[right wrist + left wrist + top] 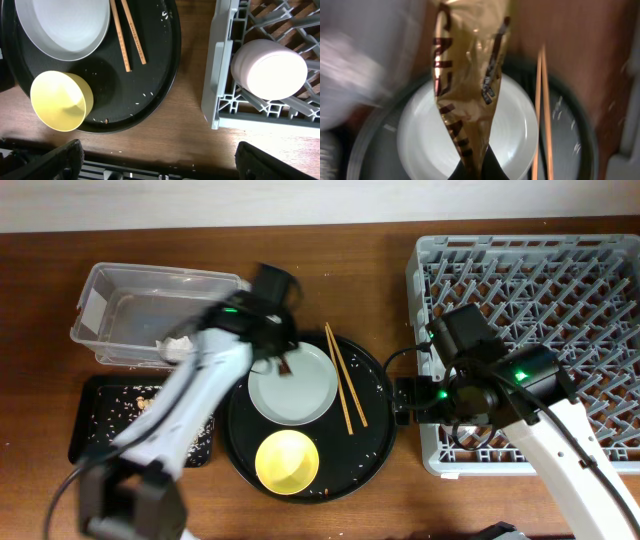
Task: Sort waste into correct bins and load items into the dishwasher rack
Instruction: 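Grasp the tissue and gold wrapper from the white plate with left gripper, then drop the tissue and wrapper into the clear plastic bin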
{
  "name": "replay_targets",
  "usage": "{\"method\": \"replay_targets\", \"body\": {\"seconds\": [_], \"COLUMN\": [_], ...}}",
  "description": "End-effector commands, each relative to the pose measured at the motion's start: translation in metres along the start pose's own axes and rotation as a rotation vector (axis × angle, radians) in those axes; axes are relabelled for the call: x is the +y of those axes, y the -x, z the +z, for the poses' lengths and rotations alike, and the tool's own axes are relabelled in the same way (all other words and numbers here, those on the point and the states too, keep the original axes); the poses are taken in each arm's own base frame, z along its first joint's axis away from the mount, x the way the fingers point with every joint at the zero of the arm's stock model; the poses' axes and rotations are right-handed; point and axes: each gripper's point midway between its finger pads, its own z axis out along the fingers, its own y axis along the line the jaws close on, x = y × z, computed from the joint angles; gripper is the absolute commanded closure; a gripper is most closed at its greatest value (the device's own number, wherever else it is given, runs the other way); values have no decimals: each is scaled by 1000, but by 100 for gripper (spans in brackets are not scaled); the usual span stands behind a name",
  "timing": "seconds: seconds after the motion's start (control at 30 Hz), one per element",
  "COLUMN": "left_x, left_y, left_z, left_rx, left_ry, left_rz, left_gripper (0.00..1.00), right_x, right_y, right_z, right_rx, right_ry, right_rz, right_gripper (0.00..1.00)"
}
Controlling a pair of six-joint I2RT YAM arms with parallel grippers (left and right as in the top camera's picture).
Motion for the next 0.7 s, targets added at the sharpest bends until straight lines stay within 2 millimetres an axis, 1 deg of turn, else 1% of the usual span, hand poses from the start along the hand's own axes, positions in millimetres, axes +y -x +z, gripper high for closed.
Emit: {"method": "replay_targets", "body": {"seconds": [0.0, 0.03, 0.07, 0.1, 0.13, 0.17, 0.2, 0.23, 0.27, 0.3, 0.33, 0.37, 0.4, 0.47, 0.5, 0.53, 0.57, 0.67], "left_x": [58, 69, 99, 119, 135, 143, 142, 137, 137, 138, 136, 133, 127, 117, 111, 103, 100, 87], "left_y": [48, 54, 63, 69, 75, 82, 89, 95, 97, 99, 100, 98, 95, 83, 71, 57, 49, 12], "left_z": [-29, -29, -27, -24, -20, -15, -11, -10, -14, -21, -39, -48, -62, -93, -118, -147, -162, -218], "left_rx": [-130, -141, -156, -166, -172, -182, -187, -195, -200, -201, -196, -187, -177, -152, -143, -157, -170, -237], "left_ry": [47, 67, 138, 177, 193, 184, 130, 68, 48, 50, 52, 48, 38, 29, 31, 22, 15, -16], "left_rz": [-14, -19, -65, -100, -133, -140, -102, -59, -44, -47, -46, -21, 22, 88, 121, 150, 159, 207], "left_gripper": [100, 100, 99, 100, 93, 67, 30, 13, 8, 8, 8, 8, 16, 25, 27, 27, 27, 27], "right_x": [1, 1, 1, 1, 1, 1, 1, 1, 1, 1, 1, 1, 1, 1, 1, 1, 1, 1], "right_y": [-1, -1, -1, -1, -1, 0, 0, 0, 0, 0, 0, 0, 0, 0, -1, -1, -1, 0], "right_z": [1, 1, 1, 1, 1, 1, 1, 1, 1, 1, 1, 1, 1, 1, 1, 1, 1, 1], "right_rx": [1, 1, 1, 1, 0, 0, -1, 0, 0, 0, 0, 0, 0, 0, 1, 1, 1, 0], "right_ry": [-3, -3, -3, -3, -3, -3, -3, -3, -3, -3, -3, -4, -4, -3, -4, -4, -4, -3], "right_rz": [-3, -3, -3, -3, -3, -3, -4, -3, -3, -3, -3, -3, -3, -3, -3, -3, -3, -3], "right_gripper": [2, 2, 2, 2, 2, 2, 2, 2, 1, 2, 2, 2, 2, 2, 2, 2, 2, 2]}}
